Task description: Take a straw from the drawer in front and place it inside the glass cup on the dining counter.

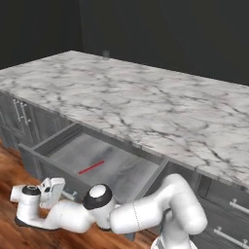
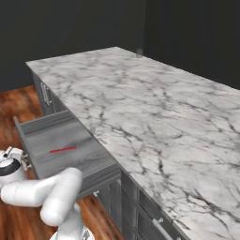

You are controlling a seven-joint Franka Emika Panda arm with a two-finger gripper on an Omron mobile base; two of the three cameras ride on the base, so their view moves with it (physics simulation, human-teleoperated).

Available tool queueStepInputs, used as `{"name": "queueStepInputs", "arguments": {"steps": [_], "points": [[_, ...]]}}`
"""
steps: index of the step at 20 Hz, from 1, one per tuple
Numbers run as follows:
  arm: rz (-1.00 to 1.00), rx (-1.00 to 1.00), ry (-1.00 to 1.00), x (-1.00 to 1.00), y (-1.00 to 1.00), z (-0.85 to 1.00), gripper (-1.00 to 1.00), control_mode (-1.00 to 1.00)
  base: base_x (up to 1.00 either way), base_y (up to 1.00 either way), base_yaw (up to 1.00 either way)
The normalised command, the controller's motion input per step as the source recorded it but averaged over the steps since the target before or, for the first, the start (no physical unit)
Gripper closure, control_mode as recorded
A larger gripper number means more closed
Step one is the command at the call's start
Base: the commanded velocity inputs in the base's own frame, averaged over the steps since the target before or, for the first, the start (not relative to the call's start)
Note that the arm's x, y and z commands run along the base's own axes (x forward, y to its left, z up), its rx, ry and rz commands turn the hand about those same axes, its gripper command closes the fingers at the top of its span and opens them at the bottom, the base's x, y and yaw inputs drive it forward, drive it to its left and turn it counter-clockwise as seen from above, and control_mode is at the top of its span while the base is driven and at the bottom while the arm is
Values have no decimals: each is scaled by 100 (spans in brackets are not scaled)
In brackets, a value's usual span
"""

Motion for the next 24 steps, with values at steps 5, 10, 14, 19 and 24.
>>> {"name": "queueStepInputs", "arguments": {"steps": [5, 10, 14, 19, 24], "points": [[-21, 5, 0, -58, -3, 22, -100, -100, 0, 0, 0], [-12, 17, -6, -79, -21, 60, -100, -100, 0, 0, 0], [-2, 27, -5, -87, -28, 77, -100, -100, 0, 0, 0], [0, 32, -5, -58, -74, 100, -100, -100, 0, 0, 0], [0, 33, -10, -50, -91, 100, -100, -100, 0, 0, 0]]}}
